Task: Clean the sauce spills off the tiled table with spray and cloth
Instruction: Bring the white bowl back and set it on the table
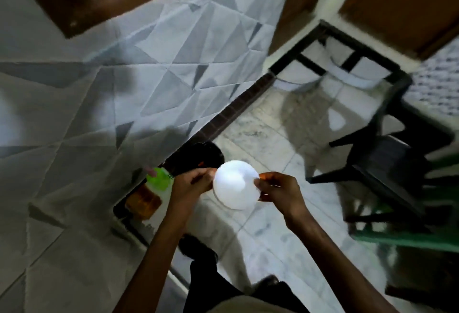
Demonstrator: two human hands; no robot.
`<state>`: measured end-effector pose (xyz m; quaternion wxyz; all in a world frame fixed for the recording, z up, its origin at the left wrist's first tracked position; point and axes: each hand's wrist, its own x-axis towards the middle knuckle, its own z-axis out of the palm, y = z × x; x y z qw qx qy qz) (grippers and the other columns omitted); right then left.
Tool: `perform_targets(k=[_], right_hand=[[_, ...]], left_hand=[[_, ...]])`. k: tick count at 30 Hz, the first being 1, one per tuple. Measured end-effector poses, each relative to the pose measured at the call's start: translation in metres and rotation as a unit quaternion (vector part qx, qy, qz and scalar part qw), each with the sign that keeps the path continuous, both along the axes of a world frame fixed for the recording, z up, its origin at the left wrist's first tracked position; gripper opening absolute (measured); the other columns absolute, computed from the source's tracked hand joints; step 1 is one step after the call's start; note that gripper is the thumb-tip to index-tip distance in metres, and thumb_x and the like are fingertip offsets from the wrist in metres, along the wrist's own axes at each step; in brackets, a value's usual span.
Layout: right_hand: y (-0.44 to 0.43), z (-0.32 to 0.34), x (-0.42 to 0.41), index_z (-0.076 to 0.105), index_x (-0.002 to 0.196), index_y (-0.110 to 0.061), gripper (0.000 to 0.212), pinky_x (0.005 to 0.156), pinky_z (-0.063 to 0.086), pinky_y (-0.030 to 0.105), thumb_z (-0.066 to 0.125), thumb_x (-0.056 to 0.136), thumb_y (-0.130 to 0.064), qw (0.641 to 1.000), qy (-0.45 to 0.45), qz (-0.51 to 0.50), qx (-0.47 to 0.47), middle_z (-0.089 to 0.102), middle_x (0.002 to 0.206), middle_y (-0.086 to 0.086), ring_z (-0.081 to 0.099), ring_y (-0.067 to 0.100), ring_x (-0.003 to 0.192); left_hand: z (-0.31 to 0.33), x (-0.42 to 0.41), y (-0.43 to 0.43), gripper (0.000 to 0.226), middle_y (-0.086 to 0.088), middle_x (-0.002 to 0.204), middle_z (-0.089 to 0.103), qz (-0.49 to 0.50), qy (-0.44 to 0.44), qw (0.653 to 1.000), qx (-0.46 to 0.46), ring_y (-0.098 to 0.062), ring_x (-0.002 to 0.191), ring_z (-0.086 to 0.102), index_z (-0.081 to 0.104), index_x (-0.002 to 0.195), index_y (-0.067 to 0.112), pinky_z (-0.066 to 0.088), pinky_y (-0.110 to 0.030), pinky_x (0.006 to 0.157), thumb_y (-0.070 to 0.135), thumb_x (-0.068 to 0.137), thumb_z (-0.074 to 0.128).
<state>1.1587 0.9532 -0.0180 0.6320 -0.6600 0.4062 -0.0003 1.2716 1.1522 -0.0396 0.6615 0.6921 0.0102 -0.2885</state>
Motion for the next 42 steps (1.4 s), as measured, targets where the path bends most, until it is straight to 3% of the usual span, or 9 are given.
perform_targets(k=[5,11,14,18,23,27,32,38,42], right_hand=[[-0.072,0.041,-0.11,0.075,0.084,-0.004,0.005,0.065,0.061,0.032,0.076,0.086,-0.008,0.993,-0.052,-0.106,-0.01,0.075,0.087,0.014,0.073,0.022,0.078],[-0.16,0.069,-0.25,0.074,0.085,-0.004,0.004,0.069,0.062,0.036,0.076,0.086,-0.008,0.976,-0.08,-0.202,-0.027,0.075,0.09,0.017,0.075,0.025,0.073],[-0.196,0.081,-0.313,0.075,0.086,-0.003,0.004,0.066,0.061,0.032,0.076,0.086,-0.007,0.962,-0.086,-0.255,-0.036,0.075,0.089,0.016,0.075,0.025,0.077],[-0.245,0.094,-0.394,0.074,0.086,-0.001,0.005,0.055,0.055,0.023,0.075,0.087,-0.005,0.936,-0.092,-0.336,-0.049,0.075,0.079,0.012,0.071,0.013,0.061],[-0.312,0.099,-0.476,0.075,0.082,-0.005,0.005,0.07,0.06,0.046,0.075,0.086,-0.007,0.903,-0.08,-0.417,-0.064,0.074,0.076,0.02,0.069,0.026,0.064],[-0.381,0.103,-0.544,0.074,0.084,0.001,0.005,0.058,0.058,0.031,0.076,0.085,-0.004,0.869,-0.083,-0.48,-0.085,0.072,0.075,0.016,0.066,0.017,0.059],[-0.461,0.114,-0.635,0.075,0.082,-0.003,0.005,0.055,0.056,0.026,0.077,0.084,-0.006,0.829,-0.069,-0.546,-0.1,0.073,0.075,0.013,0.067,0.016,0.059],[-0.522,0.124,-0.745,0.075,0.081,-0.009,0.004,0.057,0.056,0.026,0.079,0.083,-0.009,0.768,-0.037,-0.624,-0.139,0.075,0.078,0.011,0.069,0.016,0.06],[-0.553,0.114,-0.822,0.076,0.073,-0.016,0.009,0.072,0.062,0.046,0.081,0.08,-0.015,0.734,0.0,-0.661,-0.156,0.073,0.072,0.01,0.069,0.025,0.067]], left_hand=[[0.049,-0.078,-0.094,0.018,-0.012,0.105,0.075,-0.112,-0.037,0.992,-0.055,-0.014,0.095,0.069,0.072,0.107,0.002,0.054,-0.021,0.079,0.003,0.093,0.062],[0.087,-0.195,-0.207,0.02,-0.004,0.104,0.076,-0.212,-0.045,0.972,-0.094,-0.016,0.094,0.071,0.076,0.099,0.02,0.057,-0.028,0.075,0.006,0.092,0.064],[0.102,-0.244,-0.261,0.02,-0.005,0.102,0.075,-0.258,-0.054,0.961,-0.081,-0.019,0.09,0.072,0.076,0.102,0.021,0.056,-0.03,0.072,0.007,0.093,0.064],[0.12,-0.31,-0.342,0.022,-0.008,0.097,0.075,-0.325,-0.075,0.94,-0.077,-0.023,0.087,0.072,0.077,0.103,0.016,0.058,-0.029,0.069,0.002,0.092,0.063],[0.131,-0.382,-0.441,0.022,-0.005,0.094,0.077,-0.412,-0.085,0.904,-0.079,-0.017,0.08,0.072,0.075,0.104,0.012,0.059,-0.031,0.067,0.0,0.094,0.059],[0.13,-0.443,-0.539,0.023,-0.012,0.093,0.076,-0.459,-0.08,0.879,-0.098,-0.022,0.08,0.072,0.073,0.103,0.004,0.06,-0.032,0.065,-0.007,0.093,0.056],[0.136,-0.532,-0.654,0.021,-0.01,0.085,0.075,-0.518,-0.066,0.847,-0.098,-0.016,0.069,0.07,0.074,0.095,0.008,0.058,-0.026,0.061,-0.005,0.092,0.059],[0.146,-0.646,-0.757,0.017,-0.01,0.087,0.075,-0.584,-0.083,0.803,-0.085,-0.017,0.07,0.071,0.076,0.095,0.012,0.057,-0.029,0.062,0.0,0.09,0.064],[0.145,-0.731,-0.803,0.016,-0.01,0.087,0.076,-0.614,-0.096,0.779,-0.084,-0.015,0.066,0.07,0.076,0.096,0.008,0.057,-0.027,0.059,-0.001,0.089,0.064]])
